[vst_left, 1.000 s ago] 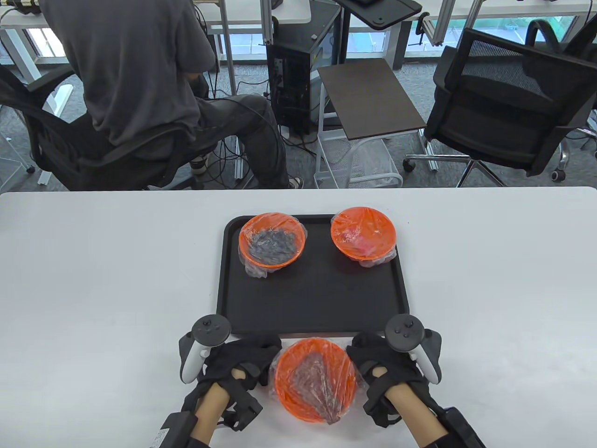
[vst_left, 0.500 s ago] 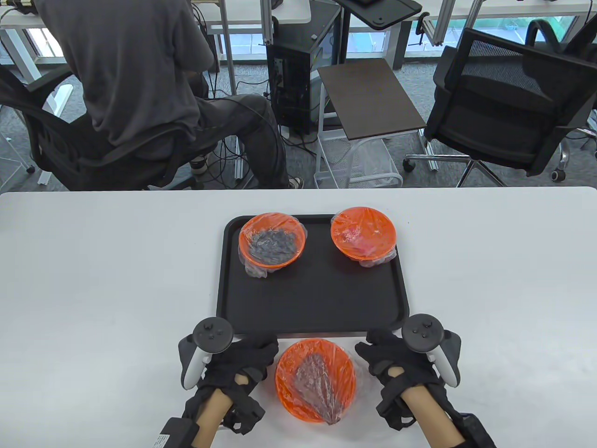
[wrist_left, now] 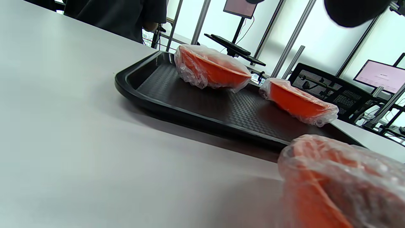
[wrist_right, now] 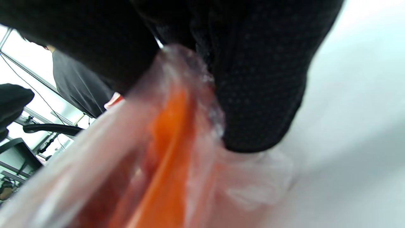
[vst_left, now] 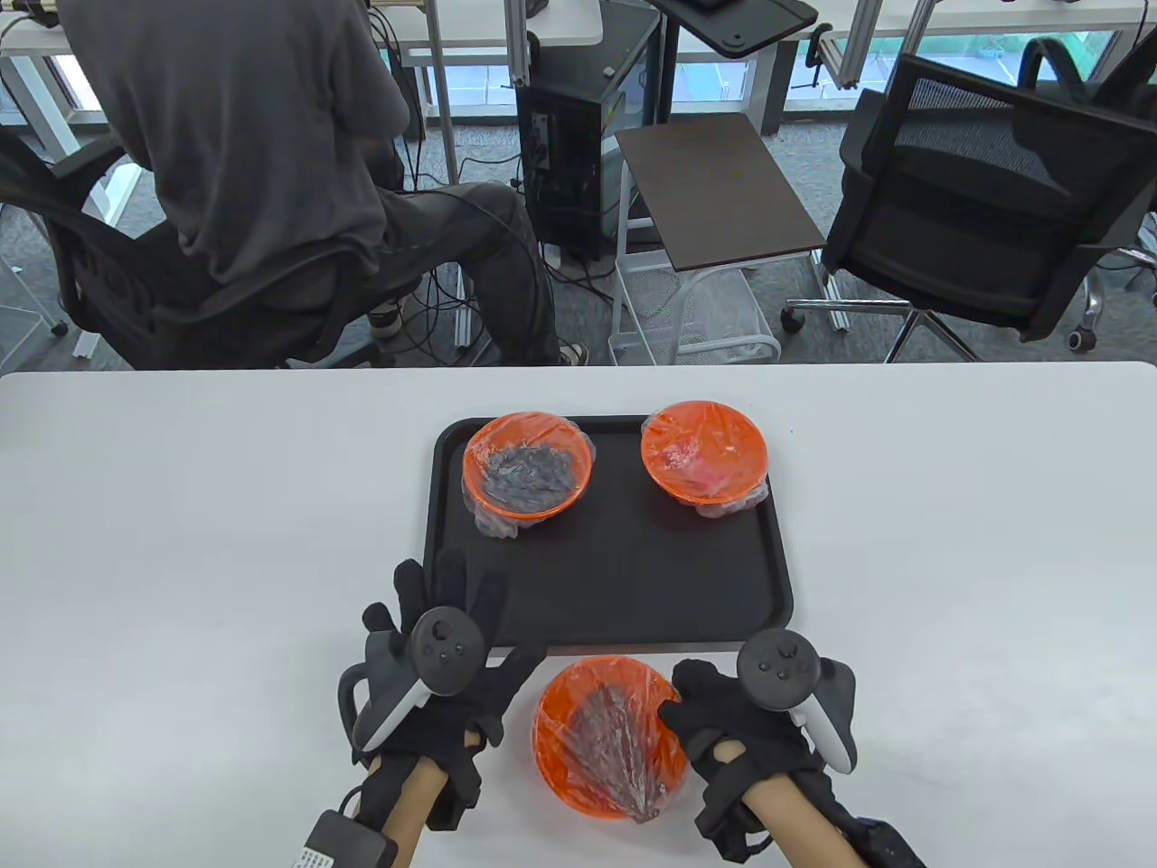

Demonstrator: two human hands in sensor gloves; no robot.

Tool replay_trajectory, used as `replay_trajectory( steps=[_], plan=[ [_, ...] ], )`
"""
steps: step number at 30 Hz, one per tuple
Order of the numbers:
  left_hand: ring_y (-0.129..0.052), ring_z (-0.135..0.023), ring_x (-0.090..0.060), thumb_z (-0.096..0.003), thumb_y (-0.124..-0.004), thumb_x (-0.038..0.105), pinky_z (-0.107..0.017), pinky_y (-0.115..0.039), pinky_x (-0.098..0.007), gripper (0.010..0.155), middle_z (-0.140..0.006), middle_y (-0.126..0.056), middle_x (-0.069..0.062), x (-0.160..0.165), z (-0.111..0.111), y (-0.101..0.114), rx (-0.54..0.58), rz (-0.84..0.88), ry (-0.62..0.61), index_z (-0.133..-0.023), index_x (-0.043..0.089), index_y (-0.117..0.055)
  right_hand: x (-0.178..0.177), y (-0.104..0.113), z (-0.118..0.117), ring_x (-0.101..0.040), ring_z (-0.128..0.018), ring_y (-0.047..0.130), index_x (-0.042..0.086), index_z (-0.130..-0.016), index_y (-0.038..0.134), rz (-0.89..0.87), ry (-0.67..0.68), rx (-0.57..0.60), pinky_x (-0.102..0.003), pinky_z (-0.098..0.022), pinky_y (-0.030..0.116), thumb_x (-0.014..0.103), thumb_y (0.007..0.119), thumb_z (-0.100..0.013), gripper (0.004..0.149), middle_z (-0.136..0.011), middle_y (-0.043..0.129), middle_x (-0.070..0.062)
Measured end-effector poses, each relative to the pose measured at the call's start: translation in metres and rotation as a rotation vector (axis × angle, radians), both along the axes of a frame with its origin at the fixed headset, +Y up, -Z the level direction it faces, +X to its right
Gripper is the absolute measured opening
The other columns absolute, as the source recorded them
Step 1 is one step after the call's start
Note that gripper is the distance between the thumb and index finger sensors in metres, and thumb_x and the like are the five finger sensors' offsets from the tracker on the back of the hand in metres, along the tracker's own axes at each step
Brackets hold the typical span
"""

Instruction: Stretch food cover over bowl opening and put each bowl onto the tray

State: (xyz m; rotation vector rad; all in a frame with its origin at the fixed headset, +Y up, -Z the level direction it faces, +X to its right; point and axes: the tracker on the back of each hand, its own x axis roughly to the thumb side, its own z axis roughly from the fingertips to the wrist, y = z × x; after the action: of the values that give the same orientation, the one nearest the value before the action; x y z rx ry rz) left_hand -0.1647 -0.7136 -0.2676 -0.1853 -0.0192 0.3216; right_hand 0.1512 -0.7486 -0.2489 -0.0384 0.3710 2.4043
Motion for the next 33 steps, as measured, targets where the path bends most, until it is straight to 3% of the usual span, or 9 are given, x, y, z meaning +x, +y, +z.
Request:
replay_trajectory(
  steps=[4, 11, 17, 25, 33],
  plan=[
    [0.001, -0.117, -0.037, -0.0421, -0.059, 0.083, -0.076, -0.006, -0.069, 0.087, -0.126, -0.004, 0.009, -0.001, -0.003, -0.013, -0.047, 0.032, 0.025, -0.115, 0.05, -0.026, -0.001, 0.0, 0.0, -0.033, -0.044, 0.118, -0.002, -0.091, 0.088, 0.016, -0.01, 0.024, -0.023, -0.02, 0.107, 0.025, 0.098, -0.041, 0.058, -0.073, 0.102, -0.023],
    [0.001, -0.117, -0.036, -0.0424, -0.058, 0.083, -0.076, -0.006, -0.069, 0.087, -0.126, -0.004, 0.008, -0.004, -0.003, -0.02, -0.065, 0.041, 0.035, -0.115, 0.049, -0.024, -0.004, 0.004, -0.002, -0.031, -0.035, 0.121, -0.004, -0.085, 0.092, 0.074, 0.013, 0.09, -0.022, -0.016, 0.108, 0.022, 0.1, -0.038, 0.054, -0.064, 0.105, -0.024],
    [0.001, -0.117, -0.036, -0.043, -0.058, 0.082, -0.076, -0.005, -0.069, 0.088, -0.126, -0.004, 0.007, -0.011, -0.003, -0.02, -0.083, 0.057, 0.061, -0.117, 0.046, -0.028, 0.0, 0.022, -0.013, -0.031, -0.033, 0.12, -0.004, -0.084, 0.094, 0.087, 0.0, 0.136, -0.022, -0.015, 0.107, 0.022, 0.1, -0.038, 0.054, -0.062, 0.105, -0.025],
    [0.003, -0.117, -0.035, -0.043, -0.058, 0.082, -0.075, -0.004, -0.069, 0.088, -0.126, -0.002, 0.007, -0.012, -0.001, -0.025, -0.121, 0.06, 0.067, -0.116, 0.046, -0.024, 0.01, 0.057, -0.07, -0.032, -0.034, 0.119, -0.002, -0.086, 0.093, 0.067, -0.121, 0.183, -0.023, -0.016, 0.106, 0.022, 0.099, -0.039, 0.053, -0.064, 0.105, -0.024],
    [0.005, -0.116, -0.034, -0.0431, -0.058, 0.082, -0.075, -0.003, -0.068, 0.088, -0.125, -0.001, 0.007, -0.013, 0.002, -0.029, -0.133, 0.041, 0.074, -0.116, 0.047, -0.022, 0.008, 0.051, -0.122, -0.032, -0.034, 0.119, -0.002, -0.086, 0.093, 0.063, -0.215, 0.143, -0.024, -0.016, 0.106, 0.022, 0.098, -0.039, 0.053, -0.064, 0.104, -0.024]
  ],
)
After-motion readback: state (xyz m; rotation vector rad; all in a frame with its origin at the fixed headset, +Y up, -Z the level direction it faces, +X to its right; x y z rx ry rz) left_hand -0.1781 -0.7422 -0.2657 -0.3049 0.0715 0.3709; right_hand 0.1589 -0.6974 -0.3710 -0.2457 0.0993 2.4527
